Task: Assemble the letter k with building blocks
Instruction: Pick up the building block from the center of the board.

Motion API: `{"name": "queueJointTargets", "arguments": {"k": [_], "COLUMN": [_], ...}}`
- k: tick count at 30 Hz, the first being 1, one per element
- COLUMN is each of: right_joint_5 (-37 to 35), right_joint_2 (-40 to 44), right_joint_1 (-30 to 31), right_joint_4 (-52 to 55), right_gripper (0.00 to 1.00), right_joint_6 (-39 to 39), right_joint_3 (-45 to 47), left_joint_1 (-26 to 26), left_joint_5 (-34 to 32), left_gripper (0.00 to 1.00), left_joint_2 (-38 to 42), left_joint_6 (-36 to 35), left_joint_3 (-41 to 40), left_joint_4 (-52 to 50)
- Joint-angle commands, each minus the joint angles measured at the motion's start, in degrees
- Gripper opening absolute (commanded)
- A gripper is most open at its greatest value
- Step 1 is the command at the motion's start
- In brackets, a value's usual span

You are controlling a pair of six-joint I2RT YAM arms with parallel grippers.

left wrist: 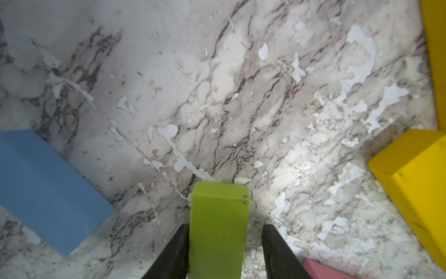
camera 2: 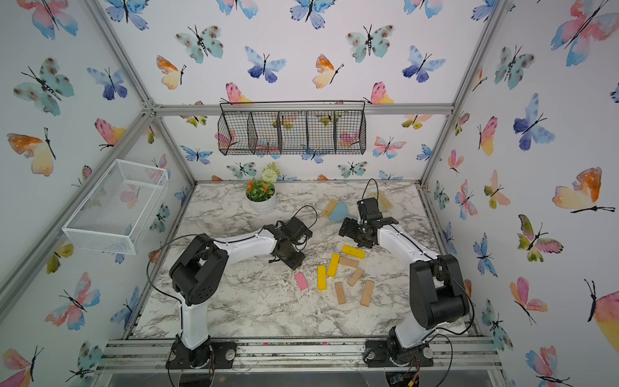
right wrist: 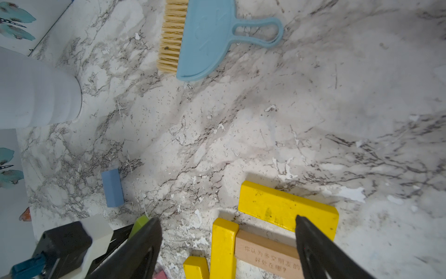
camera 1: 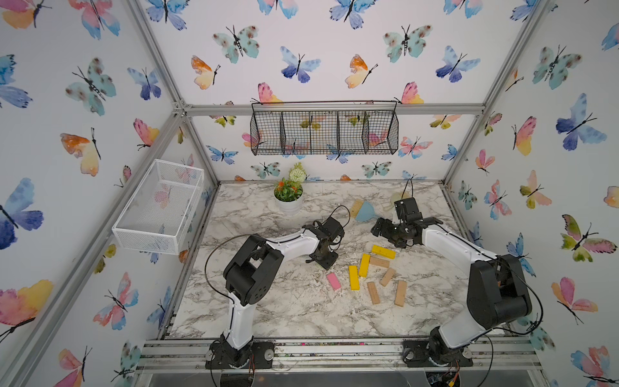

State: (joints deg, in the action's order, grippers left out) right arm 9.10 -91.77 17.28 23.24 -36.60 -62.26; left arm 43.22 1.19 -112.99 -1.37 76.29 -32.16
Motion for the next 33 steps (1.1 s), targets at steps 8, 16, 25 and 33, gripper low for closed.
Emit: {"name": "queueJointTargets", "arguments": {"k": [8,16,25,33], "right_joint_5": [0.4,0.6,1.6,1.9], "right_joint_2": [-0.3,-0.6,-1.1,-0.7], "right_joint_1": [-0.2,-0.2,-0.1,-0.1], "right_joint_4": [0.0,-0.1,-0.5,-0.4], "right_gripper": [0.88,0.88,0.88,0.88], "right_joint_6": [-0.8,-0.8,-1.1,-1.3], "right_joint_3": [1.3,1.4,1.3,1.0], "left_joint_1": [0.7,0.8,-1.3,-2.2], "left_joint_5": [-2.4,-9.3,-11.3,-8.1], "left_gripper": [0.36,0.28,0.29,0.28], "left_joint_2": [-1.0,6.3,17.7,15.4], "left_joint_6": [0.2,8.0,29.6,38.9], "left_joint_3": [0.8,1.3,-5.7,-8.6], "left_joint_4": [-2.2,-1.1,1.6,0.9]}}
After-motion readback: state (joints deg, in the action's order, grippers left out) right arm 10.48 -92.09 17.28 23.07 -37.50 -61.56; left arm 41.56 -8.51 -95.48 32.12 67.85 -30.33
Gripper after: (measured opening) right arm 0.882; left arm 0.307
